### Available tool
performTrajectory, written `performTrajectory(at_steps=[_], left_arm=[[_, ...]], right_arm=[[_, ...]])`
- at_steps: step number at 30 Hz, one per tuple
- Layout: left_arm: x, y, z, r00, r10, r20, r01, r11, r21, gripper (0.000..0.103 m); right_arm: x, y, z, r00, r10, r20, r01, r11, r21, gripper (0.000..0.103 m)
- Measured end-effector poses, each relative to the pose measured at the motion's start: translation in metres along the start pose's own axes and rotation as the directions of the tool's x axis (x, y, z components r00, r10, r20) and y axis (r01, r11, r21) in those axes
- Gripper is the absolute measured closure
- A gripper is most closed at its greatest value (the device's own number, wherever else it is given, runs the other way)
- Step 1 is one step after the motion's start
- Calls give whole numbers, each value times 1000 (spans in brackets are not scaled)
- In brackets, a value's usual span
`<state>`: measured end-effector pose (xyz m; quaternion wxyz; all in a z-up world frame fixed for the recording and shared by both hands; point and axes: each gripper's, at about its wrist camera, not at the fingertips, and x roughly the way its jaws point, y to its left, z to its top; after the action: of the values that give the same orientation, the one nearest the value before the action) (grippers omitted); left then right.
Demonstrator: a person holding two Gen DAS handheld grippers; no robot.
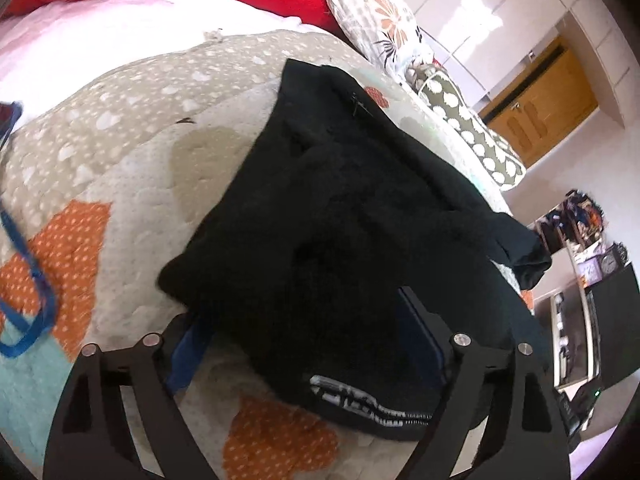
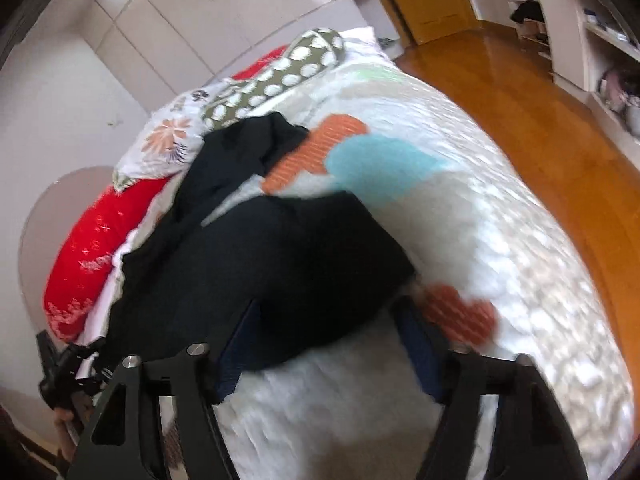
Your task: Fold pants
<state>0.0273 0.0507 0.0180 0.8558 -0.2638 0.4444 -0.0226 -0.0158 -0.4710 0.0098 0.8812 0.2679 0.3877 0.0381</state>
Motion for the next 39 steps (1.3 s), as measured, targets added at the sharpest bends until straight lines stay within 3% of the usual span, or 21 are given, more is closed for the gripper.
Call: performTrajectory(at_steps=[1,2,3,5,11,14,16,18,19,20,21,23,26,27,29,33,37,39], left_arm=[[1,-3,1,1000,-8,-9,8,1000,16,66],[3,-6,1,999,16,-30,-15,999,39,92],[0,-6,2,999,33,-30,-31,998,48,92],[-11,-3,4,1000,0,-26,1,999,53,96],[-57,5,3,998,-55,-26,57,995,78,97],[-61,12,-6,998,-33,-61,39,995,94,97],[-50,21,-16,995,15,-94,-6,995,95,96],[-40,31,-27,989,62,-137,-50,995,89,90],[-43,34,-29,990,52,-129,-41,996,82,89],[-48,36,-30,992,48,-117,-40,996,76,87],[-54,36,-29,992,67,-107,-59,995,82,85],[-64,34,-26,992,101,-79,-93,991,92,71],[-85,27,-21,992,127,0,-126,984,123,71],[-90,24,-20,991,133,25,-136,982,134,70],[-96,17,-17,991,123,60,-130,980,152,57],[-84,-1,-17,994,94,55,-103,975,195,51],[-55,-5,-28,994,105,-6,-101,968,230,45],[-40,-2,-34,992,123,-35,-111,965,237,45]], right_arm=[[6,0,3,1000,16,-7,-15,1000,9,86],[9,0,3,999,39,-21,-39,999,18,93],[9,3,3,999,31,-23,-31,999,11,93],[-5,15,1,1000,28,0,-28,999,-42,93],[-70,41,-11,996,91,19,-88,988,-126,93],[-84,35,-25,996,91,-18,-93,987,-128,91],[-74,23,-37,996,0,-85,-12,990,-138,82],[-61,6,-51,976,-167,-142,143,976,-166,76],[-61,2,-53,972,-182,-146,156,973,-171,75],[-65,0,-54,974,-179,-138,155,974,-167,72],[-73,0,-50,977,-182,-113,163,974,-158,61],[-86,6,-40,972,-231,-48,220,959,-177,58],[-99,20,-26,949,-312,52,315,919,-237,58],[-101,26,-22,948,-309,72,317,916,-246,58],[-103,37,-18,963,-254,90,268,927,-261,58],[-69,63,-17,992,-126,12,123,936,-330,59],[-28,55,-20,984,-174,-40,151,932,-328,63],[-16,37,-17,978,-195,-69,169,947,-274,75]])
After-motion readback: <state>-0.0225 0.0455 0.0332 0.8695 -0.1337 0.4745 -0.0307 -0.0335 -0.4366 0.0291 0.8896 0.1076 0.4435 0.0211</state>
